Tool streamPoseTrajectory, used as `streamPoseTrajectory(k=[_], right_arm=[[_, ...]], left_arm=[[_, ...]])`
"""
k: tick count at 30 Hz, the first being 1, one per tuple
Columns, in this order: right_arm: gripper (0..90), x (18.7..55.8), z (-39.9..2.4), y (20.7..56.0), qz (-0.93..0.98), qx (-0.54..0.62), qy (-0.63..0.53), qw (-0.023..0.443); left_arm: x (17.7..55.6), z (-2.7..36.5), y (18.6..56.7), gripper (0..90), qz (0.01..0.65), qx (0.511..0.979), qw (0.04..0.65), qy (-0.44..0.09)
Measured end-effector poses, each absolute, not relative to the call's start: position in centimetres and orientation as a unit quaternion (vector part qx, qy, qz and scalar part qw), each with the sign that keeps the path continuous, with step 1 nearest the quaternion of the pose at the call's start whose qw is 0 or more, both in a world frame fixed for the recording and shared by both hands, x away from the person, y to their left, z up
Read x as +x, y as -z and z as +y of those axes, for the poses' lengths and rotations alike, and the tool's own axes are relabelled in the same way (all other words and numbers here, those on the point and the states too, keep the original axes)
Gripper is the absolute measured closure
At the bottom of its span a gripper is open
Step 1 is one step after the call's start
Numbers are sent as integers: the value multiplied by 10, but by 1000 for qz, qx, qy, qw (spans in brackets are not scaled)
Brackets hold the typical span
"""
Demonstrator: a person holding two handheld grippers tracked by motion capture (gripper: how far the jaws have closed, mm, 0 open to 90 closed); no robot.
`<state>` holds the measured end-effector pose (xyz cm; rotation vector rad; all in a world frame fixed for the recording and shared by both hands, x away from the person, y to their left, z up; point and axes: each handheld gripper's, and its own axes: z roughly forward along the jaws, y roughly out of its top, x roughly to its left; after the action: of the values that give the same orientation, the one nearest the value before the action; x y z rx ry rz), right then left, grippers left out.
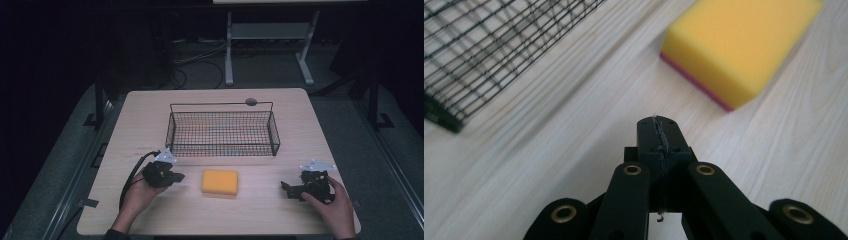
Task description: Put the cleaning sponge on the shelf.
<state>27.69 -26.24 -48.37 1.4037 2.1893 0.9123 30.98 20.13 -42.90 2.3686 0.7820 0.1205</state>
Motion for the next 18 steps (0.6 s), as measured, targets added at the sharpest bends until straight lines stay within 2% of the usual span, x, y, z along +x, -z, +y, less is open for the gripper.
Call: streamPoseTrajectory(k=[18], right_arm=[[0,277,-263,484,780,499,-325,192]], left_arm=[[332,171,425,897,276,903,326,-41]])
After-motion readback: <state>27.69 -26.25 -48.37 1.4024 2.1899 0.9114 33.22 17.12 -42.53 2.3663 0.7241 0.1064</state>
